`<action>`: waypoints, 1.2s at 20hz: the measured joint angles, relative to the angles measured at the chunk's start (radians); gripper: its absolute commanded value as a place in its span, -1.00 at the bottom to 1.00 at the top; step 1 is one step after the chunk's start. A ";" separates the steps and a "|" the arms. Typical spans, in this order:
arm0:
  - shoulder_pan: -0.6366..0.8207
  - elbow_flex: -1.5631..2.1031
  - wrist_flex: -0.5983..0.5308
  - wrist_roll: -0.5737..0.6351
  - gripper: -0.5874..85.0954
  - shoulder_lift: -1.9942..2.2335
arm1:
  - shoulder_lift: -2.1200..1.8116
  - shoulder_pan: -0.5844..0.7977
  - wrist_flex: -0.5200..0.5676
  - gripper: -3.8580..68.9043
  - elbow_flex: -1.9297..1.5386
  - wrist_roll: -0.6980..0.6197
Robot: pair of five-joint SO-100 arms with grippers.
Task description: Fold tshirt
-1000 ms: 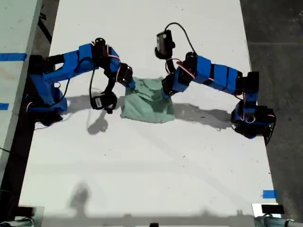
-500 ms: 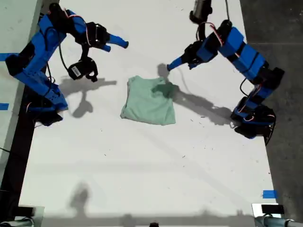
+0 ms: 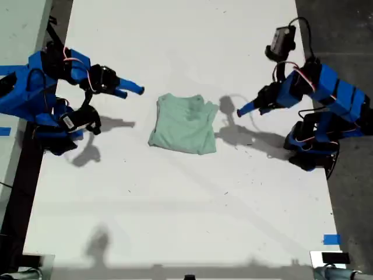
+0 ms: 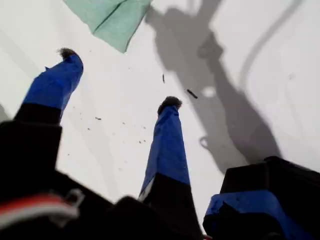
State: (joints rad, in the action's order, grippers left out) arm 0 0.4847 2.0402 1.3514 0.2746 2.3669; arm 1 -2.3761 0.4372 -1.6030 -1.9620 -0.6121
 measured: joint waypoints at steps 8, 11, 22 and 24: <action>-0.387 0.687 -0.453 -0.362 -0.98 0.339 | -0.910 -0.290 0.206 -0.93 -0.787 0.368; -0.439 0.928 -0.575 -0.436 -0.98 0.574 | -1.081 -0.367 0.236 -0.93 -0.996 0.505; -0.486 1.144 -0.319 -0.383 -0.59 1.126 | -1.103 -0.425 0.324 -0.76 -1.083 -0.075; -0.486 1.144 -0.319 -0.374 -0.59 1.126 | -1.103 -0.428 0.324 -0.76 -1.088 -0.187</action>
State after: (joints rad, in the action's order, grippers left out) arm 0 -0.0015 3.1845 1.0324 -0.0997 3.4929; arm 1 -3.4791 0.0092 -1.2793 -3.0496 -0.7992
